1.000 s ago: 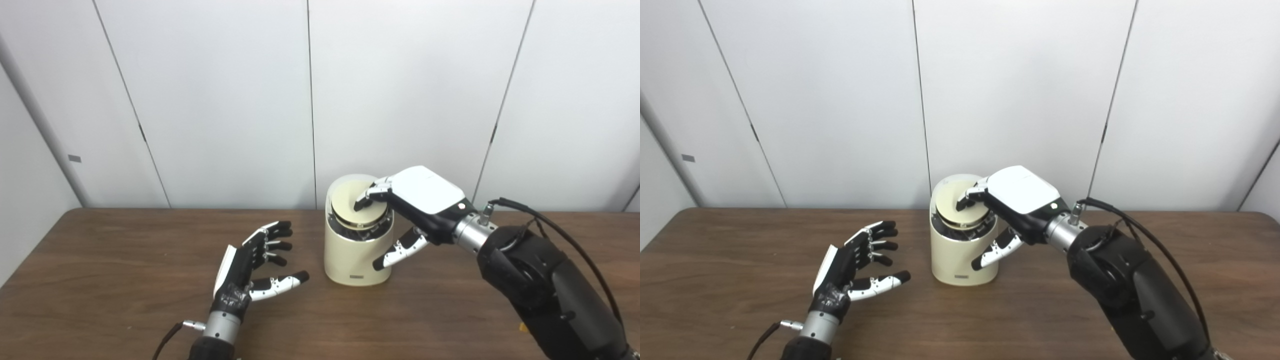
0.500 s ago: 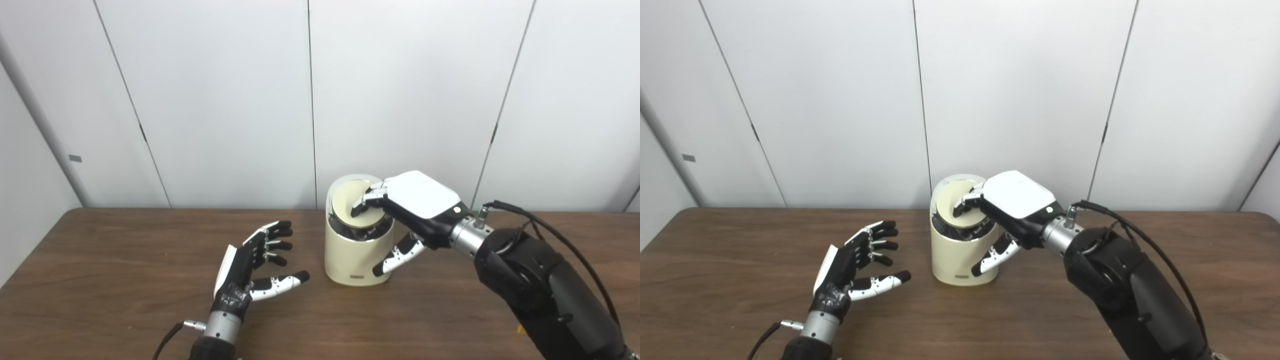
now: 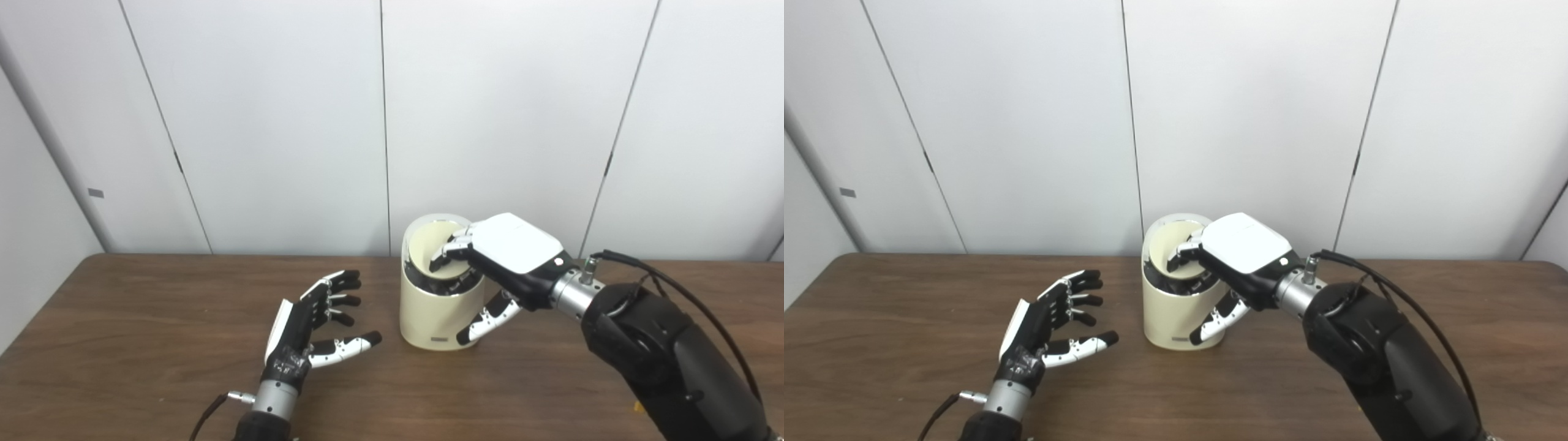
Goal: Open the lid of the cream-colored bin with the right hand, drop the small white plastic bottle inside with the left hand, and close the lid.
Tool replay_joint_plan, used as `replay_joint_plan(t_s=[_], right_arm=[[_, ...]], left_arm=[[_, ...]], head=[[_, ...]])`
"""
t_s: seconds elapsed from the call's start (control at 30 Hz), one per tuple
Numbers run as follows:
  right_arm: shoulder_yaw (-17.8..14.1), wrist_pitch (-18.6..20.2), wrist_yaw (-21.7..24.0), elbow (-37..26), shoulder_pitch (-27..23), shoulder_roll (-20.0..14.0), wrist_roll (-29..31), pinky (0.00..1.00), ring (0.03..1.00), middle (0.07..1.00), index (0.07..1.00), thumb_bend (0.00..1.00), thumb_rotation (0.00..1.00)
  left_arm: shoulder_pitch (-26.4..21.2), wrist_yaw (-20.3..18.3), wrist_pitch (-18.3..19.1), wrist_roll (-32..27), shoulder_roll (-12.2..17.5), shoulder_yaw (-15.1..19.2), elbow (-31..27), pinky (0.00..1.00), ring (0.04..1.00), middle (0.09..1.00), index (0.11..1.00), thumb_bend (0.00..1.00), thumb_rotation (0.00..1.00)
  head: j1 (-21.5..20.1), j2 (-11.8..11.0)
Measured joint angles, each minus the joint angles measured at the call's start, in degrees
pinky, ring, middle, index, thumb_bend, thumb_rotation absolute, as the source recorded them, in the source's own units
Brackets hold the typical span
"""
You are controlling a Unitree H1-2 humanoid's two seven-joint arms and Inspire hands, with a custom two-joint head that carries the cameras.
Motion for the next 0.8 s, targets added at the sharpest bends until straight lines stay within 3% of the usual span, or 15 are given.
replay_joint_plan(t_s=[0.3,0.63,0.8], right_arm=[[3.1,4.1,8.1,-2.3,-2.3,-0.1,-4.4,0.92,0.881,0.762,0.735,0.7,0.47],[4.9,5.3,11.0,-2.2,-3.9,-0.1,-6.2,0.89,0.882,0.789,0.751,0.7,0.53],[5.2,5.5,11.7,-2.2,-4.3,0.1,-6.5,0.93,0.893,0.793,0.758,0.69,0.52]], left_arm=[[0.0,-0.1,0.0,0.0,0.0,0.0,0.0,0.56,0.698,0.781,0.798,0.73,0.0],[0.0,0.0,0.2,0.0,0.1,0.0,-0.4,0.56,0.697,0.778,0.795,0.73,0.0],[0.1,0.0,0.3,0.0,0.1,0.0,-0.5,0.56,0.697,0.778,0.796,0.73,0.0]], head=[[0.1,0.6],[0.2,0.8],[0.1,0.5]])
